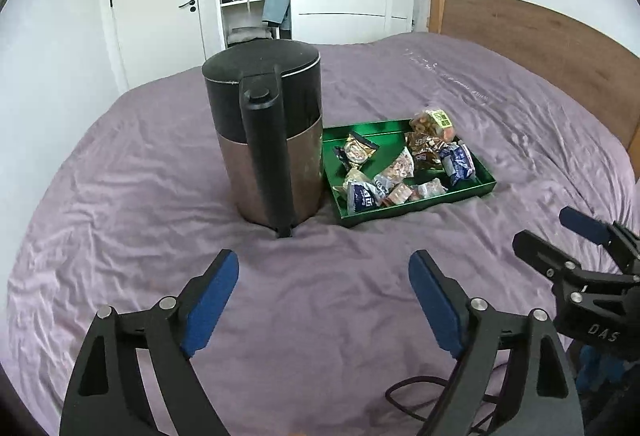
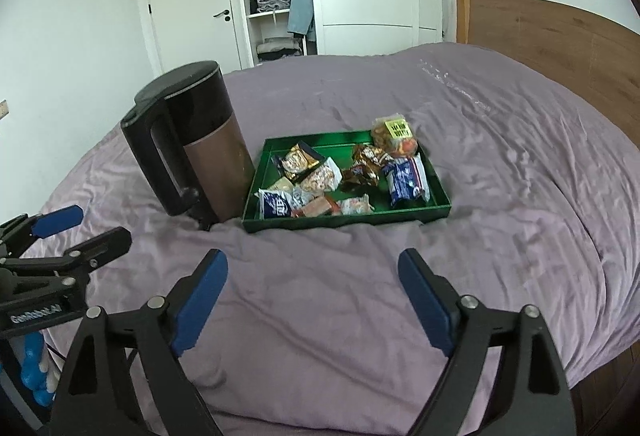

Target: Organize snacks

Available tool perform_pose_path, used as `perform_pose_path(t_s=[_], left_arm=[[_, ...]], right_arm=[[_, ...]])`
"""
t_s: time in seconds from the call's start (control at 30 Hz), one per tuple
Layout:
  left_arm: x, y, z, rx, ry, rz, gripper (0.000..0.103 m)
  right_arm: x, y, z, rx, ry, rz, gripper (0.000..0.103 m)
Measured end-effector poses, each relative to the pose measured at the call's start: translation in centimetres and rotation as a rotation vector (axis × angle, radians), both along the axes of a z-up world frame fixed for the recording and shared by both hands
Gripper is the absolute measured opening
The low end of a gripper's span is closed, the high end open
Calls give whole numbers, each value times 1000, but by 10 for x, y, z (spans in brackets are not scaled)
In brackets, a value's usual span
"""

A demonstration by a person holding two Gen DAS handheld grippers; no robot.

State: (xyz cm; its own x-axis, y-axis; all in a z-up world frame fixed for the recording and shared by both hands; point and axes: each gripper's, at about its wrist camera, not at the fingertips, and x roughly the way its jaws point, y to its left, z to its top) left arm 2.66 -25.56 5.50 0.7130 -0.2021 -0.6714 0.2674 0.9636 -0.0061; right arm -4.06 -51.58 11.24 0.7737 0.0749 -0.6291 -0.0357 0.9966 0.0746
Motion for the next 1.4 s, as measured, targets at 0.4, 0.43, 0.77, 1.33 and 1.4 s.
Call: perform_pose_path(t_s=[0.4,0.43,0.77,1.33,1.4], left_arm=[[1,-4,-12,33,9,-27,86],[2,-3,-13,32,15,-30,86],[7,2,-24,41,46,-22,86],[24,34,-42,89,79,68,86],[26,36,-44,96,80,70,86]], right_arm=[[6,-13,-17,-2,22,-49,103],[7,-14,-18,-3,24,-49,103],[11,-19,-30,-23,44,-68,103],[34,-80,-54,-93,73,-130,103],[37,-88,-57,-89,76,-137,103]])
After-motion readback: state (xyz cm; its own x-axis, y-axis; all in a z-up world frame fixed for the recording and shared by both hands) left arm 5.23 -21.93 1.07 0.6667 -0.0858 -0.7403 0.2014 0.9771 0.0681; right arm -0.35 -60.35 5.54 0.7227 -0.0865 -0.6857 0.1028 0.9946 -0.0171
